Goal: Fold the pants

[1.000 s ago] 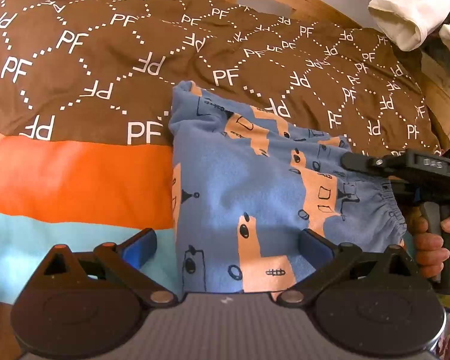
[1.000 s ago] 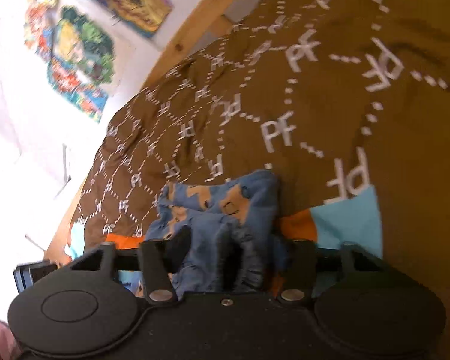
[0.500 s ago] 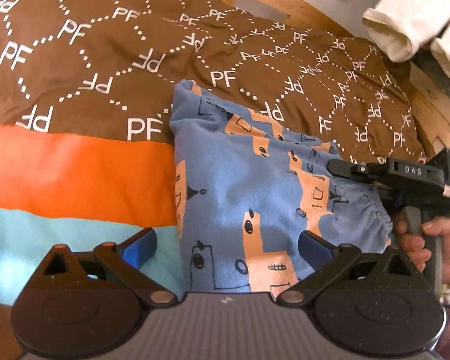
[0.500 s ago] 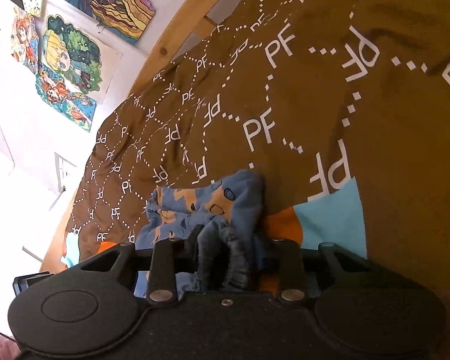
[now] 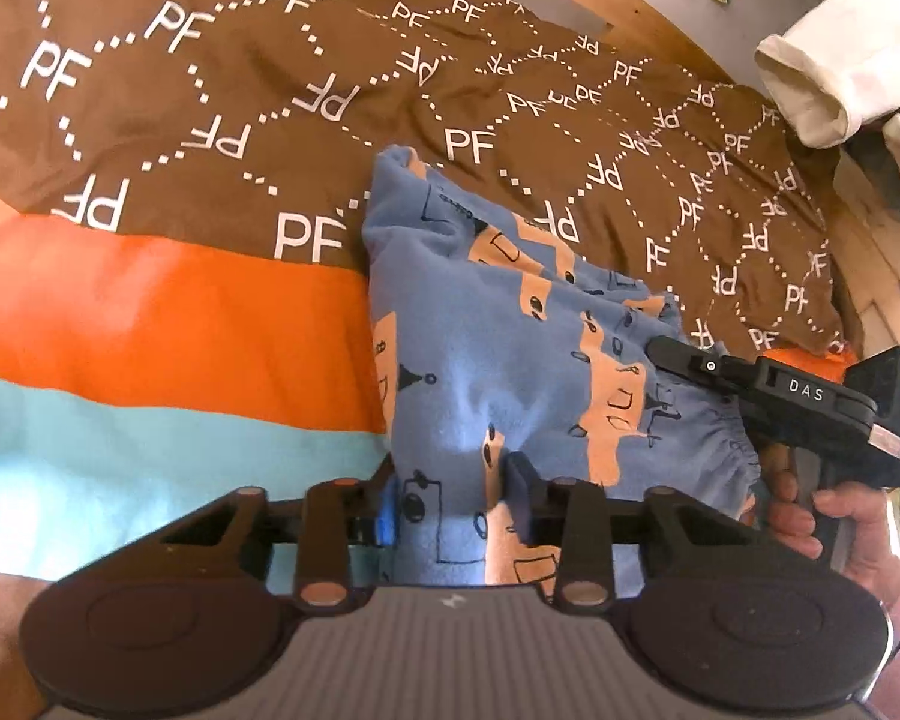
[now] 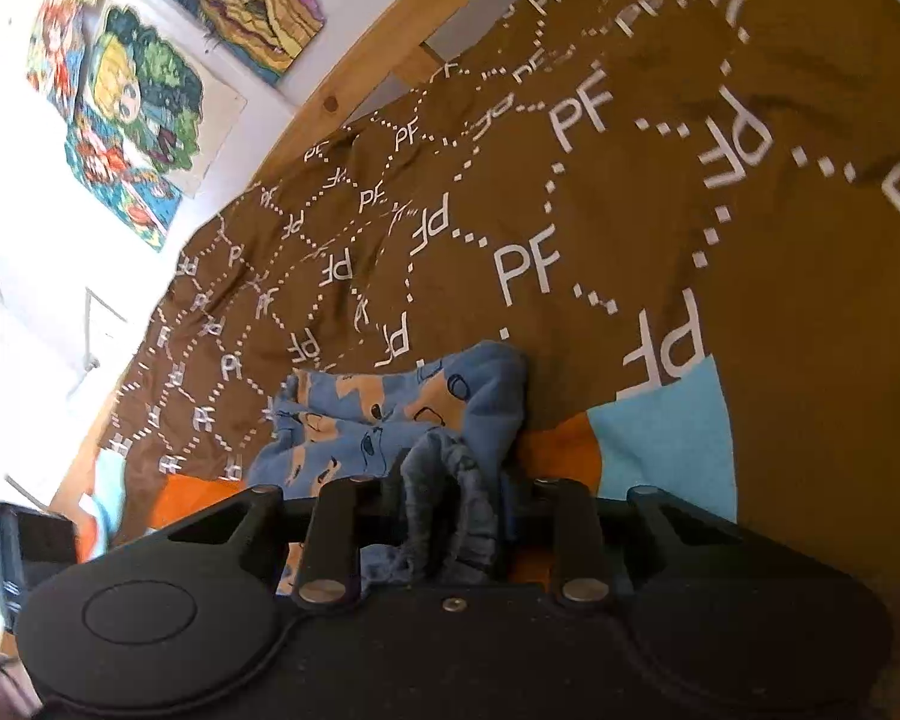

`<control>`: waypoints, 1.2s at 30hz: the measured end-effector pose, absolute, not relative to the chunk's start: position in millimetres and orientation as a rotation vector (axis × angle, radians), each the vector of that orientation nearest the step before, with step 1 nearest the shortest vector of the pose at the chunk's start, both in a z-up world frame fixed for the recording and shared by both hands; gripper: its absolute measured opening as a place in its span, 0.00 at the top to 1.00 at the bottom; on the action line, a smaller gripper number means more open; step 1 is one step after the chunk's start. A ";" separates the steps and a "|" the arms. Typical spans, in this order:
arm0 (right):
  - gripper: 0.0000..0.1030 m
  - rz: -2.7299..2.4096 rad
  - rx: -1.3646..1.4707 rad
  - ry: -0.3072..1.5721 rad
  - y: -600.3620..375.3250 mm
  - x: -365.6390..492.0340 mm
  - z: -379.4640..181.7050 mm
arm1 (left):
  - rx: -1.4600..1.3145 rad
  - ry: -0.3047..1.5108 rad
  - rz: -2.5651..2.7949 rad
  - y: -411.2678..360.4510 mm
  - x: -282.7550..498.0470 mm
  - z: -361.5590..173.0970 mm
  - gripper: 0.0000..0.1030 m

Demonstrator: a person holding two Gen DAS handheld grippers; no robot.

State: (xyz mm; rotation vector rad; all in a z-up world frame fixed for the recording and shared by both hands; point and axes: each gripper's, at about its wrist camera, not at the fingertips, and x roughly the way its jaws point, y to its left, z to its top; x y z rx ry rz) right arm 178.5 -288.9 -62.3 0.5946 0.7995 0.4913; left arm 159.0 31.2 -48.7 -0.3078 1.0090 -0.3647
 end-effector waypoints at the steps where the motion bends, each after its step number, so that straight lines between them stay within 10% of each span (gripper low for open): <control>1: 0.75 0.480 0.553 0.787 -284.6 175.6 -58.8 | -0.296 1.007 -0.353 29.1 157.8 -46.6 0.71; 22: 0.81 0.380 0.000 0.373 -238.1 162.4 36.8 | -0.294 0.735 -0.416 16.7 180.0 12.5 0.84; 36: 0.74 0.377 0.264 0.582 -258.0 311.9 -12.0 | -0.355 0.810 -0.359 28.1 297.4 -28.1 0.79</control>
